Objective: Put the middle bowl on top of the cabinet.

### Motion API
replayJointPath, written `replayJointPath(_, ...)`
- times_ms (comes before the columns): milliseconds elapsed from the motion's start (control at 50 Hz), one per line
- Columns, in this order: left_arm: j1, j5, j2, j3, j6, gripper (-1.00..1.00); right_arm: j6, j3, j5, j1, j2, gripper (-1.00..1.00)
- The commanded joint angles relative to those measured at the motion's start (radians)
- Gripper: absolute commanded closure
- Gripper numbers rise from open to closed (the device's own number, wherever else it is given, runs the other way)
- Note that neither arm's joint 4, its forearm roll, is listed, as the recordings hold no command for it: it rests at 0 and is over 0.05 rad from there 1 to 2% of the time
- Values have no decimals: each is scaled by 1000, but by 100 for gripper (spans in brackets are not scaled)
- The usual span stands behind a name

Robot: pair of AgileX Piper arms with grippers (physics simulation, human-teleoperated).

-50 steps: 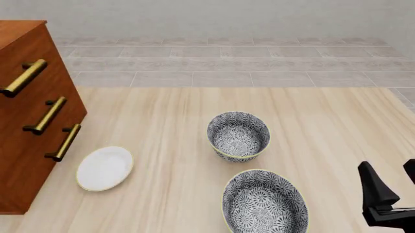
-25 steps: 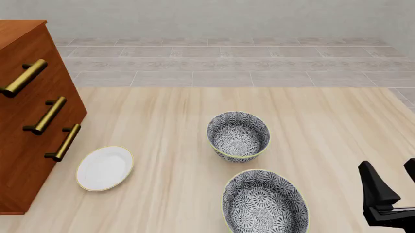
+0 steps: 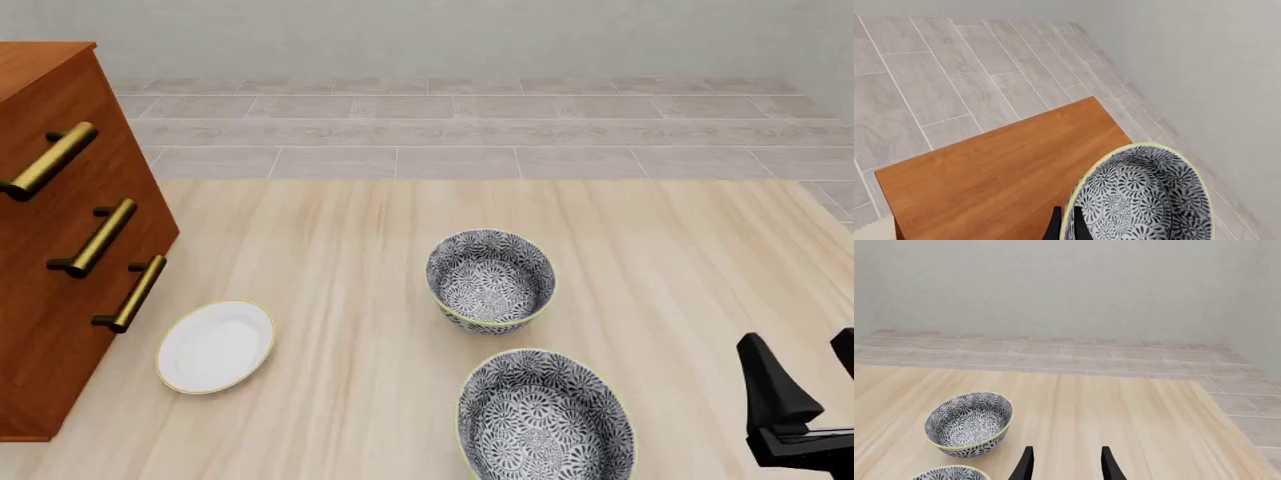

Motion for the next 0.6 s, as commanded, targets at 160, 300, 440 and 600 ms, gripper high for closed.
replayJointPath(160, 15, -6, 23, 6, -10, 100, 4, 2, 12, -4, -13, -100)
replayJointPath(300, 28, -7, 38, 3, -2, 100, 4, 3, 10, -3, -10, -100)
replayJointPath(440, 53, 5, 53, -11, 24, 100, 3, 2, 9, -5, -9, -100)
replayJointPath(600, 70, 5, 71, -15, 36, 100, 3, 2, -9, -4, 9, -100)
